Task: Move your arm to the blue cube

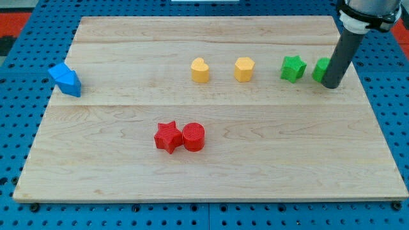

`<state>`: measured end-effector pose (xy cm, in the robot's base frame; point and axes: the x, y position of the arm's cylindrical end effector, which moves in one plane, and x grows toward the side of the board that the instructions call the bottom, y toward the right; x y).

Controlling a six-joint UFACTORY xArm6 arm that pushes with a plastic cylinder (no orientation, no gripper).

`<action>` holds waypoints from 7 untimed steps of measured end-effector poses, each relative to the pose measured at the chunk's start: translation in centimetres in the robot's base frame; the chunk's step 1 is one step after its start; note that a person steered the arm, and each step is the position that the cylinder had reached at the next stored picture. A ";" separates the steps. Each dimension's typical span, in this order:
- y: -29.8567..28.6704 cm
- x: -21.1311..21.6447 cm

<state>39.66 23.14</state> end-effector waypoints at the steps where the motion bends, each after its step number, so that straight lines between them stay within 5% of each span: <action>1: -0.1 0.8; 2: -1.0 4.2; 6: -1.2 5.9; 7: -5.2 6.0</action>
<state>45.64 17.95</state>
